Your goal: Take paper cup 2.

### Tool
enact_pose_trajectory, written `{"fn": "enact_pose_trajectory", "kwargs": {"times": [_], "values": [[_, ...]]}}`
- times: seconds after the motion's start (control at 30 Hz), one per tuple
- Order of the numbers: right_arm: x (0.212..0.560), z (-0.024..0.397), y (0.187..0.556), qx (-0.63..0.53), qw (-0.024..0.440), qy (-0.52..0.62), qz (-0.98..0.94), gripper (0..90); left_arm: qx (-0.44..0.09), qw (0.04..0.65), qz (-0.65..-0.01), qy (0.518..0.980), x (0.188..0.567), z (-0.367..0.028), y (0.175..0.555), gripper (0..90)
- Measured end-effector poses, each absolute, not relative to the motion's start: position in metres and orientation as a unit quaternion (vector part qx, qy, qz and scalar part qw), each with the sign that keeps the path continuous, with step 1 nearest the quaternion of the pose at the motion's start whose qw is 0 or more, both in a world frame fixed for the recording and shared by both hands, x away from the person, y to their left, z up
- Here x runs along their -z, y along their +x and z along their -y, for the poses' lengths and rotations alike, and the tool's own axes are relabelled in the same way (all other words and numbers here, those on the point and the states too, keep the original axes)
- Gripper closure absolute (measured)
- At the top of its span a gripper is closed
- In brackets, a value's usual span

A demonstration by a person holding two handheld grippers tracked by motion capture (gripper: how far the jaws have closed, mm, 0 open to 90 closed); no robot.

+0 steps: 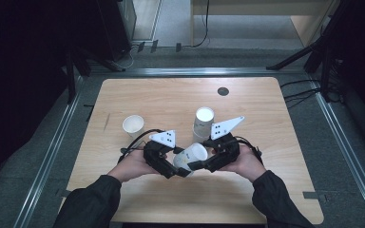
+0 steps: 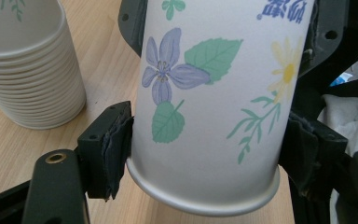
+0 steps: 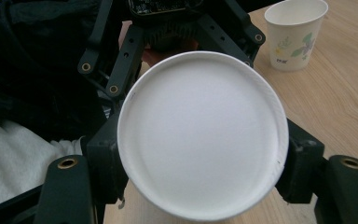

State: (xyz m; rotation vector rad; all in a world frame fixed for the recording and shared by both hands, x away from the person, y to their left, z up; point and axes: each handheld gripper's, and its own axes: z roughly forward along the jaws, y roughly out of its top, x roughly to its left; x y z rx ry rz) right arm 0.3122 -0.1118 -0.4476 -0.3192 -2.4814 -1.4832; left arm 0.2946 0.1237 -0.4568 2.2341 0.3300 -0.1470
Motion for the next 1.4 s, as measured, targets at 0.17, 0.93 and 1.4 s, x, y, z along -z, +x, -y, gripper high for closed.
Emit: {"fn": "enact_pose_trajectory", "kwargs": {"times": [0.17,0.93,1.4], "values": [[0.447,0.112,0.312,0.509,0.115,-0.111,0.846,31.2,0.058,0.426,-0.133,0.893,0.457,-0.124,0.295,24.6],[0.450,0.152,0.301,0.495,0.068,-0.156,0.852,24.6,0.044,0.433,-0.148,0.888,0.431,-0.145,0.304,24.7],[0.460,0.151,0.297,0.489,0.028,-0.149,0.859,29.5,0.040,0.317,-0.118,0.940,0.407,-0.132,0.324,24.8]]}}
